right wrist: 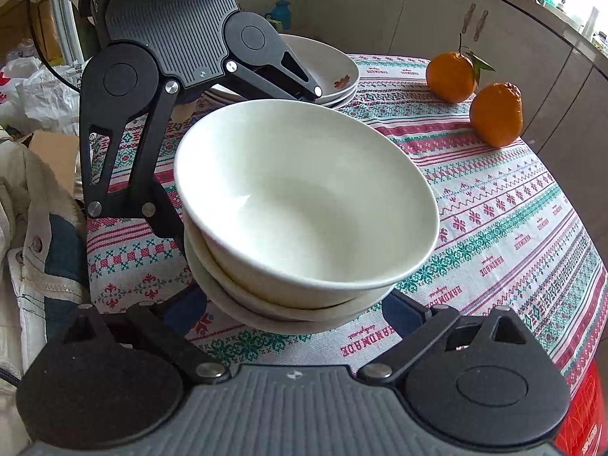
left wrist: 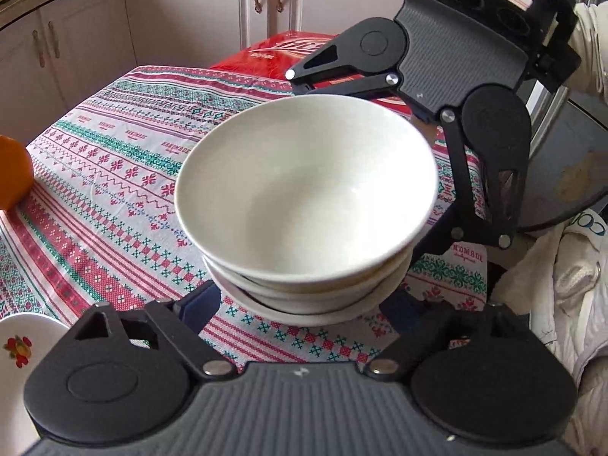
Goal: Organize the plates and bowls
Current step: 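Grip the bowl stack with the left gripper while the right gripper grips its other side, then carry the bowl stack with both grippers onto the flowered plate stack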
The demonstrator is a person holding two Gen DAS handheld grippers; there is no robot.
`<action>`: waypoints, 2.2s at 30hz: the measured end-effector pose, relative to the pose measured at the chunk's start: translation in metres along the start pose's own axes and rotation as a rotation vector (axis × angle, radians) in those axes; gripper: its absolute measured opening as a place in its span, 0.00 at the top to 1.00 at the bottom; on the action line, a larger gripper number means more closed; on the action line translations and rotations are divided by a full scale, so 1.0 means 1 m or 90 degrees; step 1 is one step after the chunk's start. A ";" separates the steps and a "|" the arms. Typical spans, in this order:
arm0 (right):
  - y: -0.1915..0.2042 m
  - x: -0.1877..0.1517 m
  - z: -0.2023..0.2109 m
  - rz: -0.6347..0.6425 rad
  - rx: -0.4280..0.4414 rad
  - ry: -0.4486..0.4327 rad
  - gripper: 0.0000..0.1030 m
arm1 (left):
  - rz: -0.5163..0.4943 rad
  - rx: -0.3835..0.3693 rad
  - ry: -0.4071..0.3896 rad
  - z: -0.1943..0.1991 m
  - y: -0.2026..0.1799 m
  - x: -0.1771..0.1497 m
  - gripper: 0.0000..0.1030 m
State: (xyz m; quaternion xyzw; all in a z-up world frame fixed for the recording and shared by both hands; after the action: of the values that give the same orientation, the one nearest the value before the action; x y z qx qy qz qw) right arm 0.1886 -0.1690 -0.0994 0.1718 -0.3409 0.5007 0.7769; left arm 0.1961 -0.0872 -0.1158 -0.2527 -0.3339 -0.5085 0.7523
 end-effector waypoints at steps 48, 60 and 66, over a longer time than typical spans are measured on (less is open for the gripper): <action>0.011 0.135 -0.052 0.142 0.076 -0.044 0.15 | 0.026 0.162 -0.043 0.126 0.064 -0.020 0.21; 0.005 0.164 -0.117 0.147 0.122 -0.043 0.15 | 0.067 0.221 -0.020 0.147 0.106 -0.051 0.21; 0.003 0.162 -0.128 0.130 0.128 -0.038 0.15 | 0.081 0.219 -0.015 0.147 0.114 -0.054 0.21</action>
State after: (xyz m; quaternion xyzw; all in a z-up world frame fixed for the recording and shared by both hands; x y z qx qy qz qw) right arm 0.2749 0.0171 -0.0773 0.2281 -0.3278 0.6036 0.6901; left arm 0.2523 0.0910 -0.0665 -0.1470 -0.4081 -0.3922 0.8112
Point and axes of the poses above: each gripper's, at about its wrist camera, not at the fingertips, and z roughly against the way its jaws point, y to its left, x to its top, the point moved 8 cm from there along -z, roughly the way its jaws point, and after that the axes turned 13 degrees about -y, right-handed, at the moved point
